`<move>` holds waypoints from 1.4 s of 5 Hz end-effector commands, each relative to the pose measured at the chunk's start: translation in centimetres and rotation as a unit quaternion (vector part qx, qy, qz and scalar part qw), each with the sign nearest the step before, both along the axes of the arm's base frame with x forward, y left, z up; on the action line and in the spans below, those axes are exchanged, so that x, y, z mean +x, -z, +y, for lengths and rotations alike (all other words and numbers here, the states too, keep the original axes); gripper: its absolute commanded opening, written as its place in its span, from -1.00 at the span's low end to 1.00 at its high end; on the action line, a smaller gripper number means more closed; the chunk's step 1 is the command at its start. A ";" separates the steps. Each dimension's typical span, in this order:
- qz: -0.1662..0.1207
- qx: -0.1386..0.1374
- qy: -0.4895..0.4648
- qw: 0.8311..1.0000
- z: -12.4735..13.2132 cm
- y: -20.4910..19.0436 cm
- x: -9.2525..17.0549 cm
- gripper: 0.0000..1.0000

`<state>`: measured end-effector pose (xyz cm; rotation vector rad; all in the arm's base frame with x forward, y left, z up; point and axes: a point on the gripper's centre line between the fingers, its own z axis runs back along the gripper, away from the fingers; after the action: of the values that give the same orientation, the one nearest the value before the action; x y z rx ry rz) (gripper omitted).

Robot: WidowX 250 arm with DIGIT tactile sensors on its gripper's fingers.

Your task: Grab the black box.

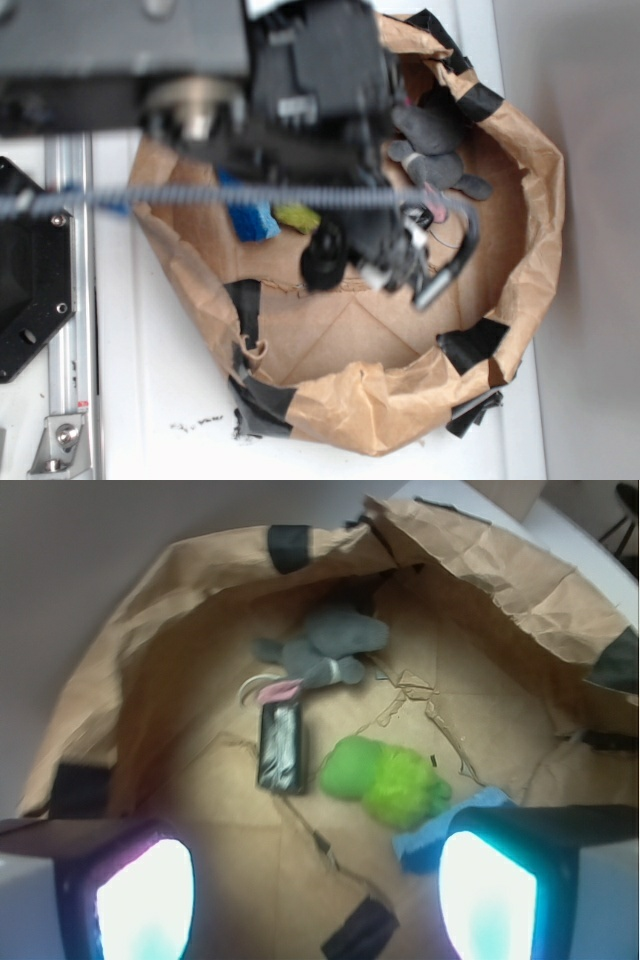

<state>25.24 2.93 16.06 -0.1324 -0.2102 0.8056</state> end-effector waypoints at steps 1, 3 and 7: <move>-0.014 0.005 -0.002 1.000 1.9 0.0 1.0 1.00; -0.014 0.005 -0.002 1.000 1.9 0.0 1.0 1.00; -0.022 0.010 -0.005 1.000 0.4 6.1 4.3 1.00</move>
<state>29.23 2.79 8.96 -0.1143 -0.2173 0.7989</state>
